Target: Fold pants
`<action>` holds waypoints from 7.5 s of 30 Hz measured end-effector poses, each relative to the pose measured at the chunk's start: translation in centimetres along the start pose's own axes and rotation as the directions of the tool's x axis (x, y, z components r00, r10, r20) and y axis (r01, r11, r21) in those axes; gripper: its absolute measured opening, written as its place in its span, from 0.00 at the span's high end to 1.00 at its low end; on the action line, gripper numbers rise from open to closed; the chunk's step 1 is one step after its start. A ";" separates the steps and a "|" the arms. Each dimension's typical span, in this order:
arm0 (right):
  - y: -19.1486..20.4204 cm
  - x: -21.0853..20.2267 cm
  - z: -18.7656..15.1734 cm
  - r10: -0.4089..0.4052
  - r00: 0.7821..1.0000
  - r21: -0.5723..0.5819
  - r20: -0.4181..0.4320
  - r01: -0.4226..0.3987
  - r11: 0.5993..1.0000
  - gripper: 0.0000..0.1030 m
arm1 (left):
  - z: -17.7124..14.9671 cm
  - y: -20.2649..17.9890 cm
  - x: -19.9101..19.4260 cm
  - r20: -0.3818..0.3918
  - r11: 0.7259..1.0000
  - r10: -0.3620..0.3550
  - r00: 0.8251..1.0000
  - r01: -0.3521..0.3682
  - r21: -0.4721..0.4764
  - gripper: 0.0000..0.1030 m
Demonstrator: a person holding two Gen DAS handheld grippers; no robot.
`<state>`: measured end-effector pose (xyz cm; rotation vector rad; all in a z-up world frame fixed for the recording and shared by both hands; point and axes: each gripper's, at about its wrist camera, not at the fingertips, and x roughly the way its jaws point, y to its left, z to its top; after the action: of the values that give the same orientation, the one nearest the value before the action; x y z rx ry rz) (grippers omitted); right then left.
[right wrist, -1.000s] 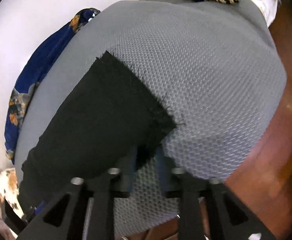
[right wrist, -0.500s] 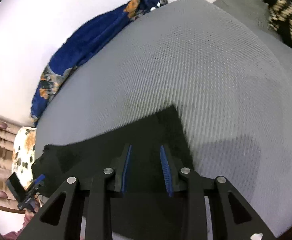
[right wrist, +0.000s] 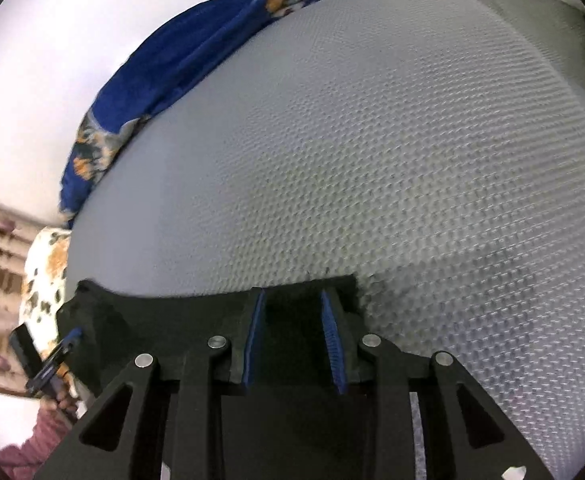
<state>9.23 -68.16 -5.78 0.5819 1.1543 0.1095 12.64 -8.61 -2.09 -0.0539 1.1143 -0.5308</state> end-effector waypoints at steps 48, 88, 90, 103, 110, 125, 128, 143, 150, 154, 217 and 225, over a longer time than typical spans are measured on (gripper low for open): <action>30.0 12.2 -3.2 0.069 0.991 -0.474 -0.111 -0.114 0.873 0.60 | 2.2 6.9 -3.6 0.169 0.959 0.259 0.951 -0.275 0.074 0.40; 27.1 15.1 -7.9 -0.102 0.995 -0.276 0.009 0.101 0.956 0.91 | 6.1 4.4 3.6 0.044 0.958 0.149 0.988 -0.156 0.242 0.39; 25.7 14.2 -7.3 -0.107 0.994 -0.232 0.037 0.113 0.966 0.91 | 6.0 4.3 3.7 0.044 0.954 0.167 0.985 -0.173 0.243 0.39; 11.5 3.1 -8.0 0.000 0.997 -0.052 0.076 0.004 0.999 0.67 | 3.8 1.2 -0.3 0.039 0.979 0.131 0.991 -0.135 0.153 0.40; 3.5 -1.3 -10.2 0.027 0.992 0.104 0.121 -0.039 0.994 0.67 | 0.9 -1.2 -0.1 0.000 0.987 0.091 0.996 -0.090 0.134 0.40; -6.7 -5.7 -12.1 0.035 0.993 0.224 0.116 -0.060 0.973 0.67 | -1.1 -9.0 3.1 -0.053 0.965 0.064 0.997 -0.048 0.256 0.40; -7.3 -5.2 -12.6 0.095 0.991 0.211 0.098 -0.114 0.971 0.67 | -1.5 -10.1 3.7 -0.067 0.960 0.067 0.996 -0.046 0.275 0.40; -7.8 -1.1 -11.4 0.357 0.925 0.187 0.127 -0.376 0.908 0.96 | -2.5 -12.1 5.0 -0.047 0.930 0.132 0.990 -0.107 0.352 0.35; -6.3 -1.1 -11.5 0.300 0.943 0.192 0.144 -0.324 0.927 0.97 | -2.7 -12.3 5.2 -0.034 0.929 0.143 0.989 -0.122 0.350 0.32; -5.8 -1.0 -11.5 0.284 0.948 0.211 0.141 -0.309 0.927 0.97 | -2.6 -12.5 5.4 -0.029 0.929 0.150 0.988 -0.131 0.345 0.31; 23.4 9.4 -9.9 0.318 0.948 0.053 -0.012 -0.317 0.947 0.93 | -2.4 2.2 -5.4 0.064 0.991 0.137 0.989 -0.137 0.001 0.22; 28.7 14.3 -11.3 0.350 0.931 0.034 -0.107 -0.348 0.937 0.93 | -2.6 4.0 -6.4 0.066 0.994 0.102 0.993 -0.099 -0.046 0.22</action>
<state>11.25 -34.25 -6.81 0.7990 1.1503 0.4450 9.83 -1.74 0.93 -0.0520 1.0555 -0.4121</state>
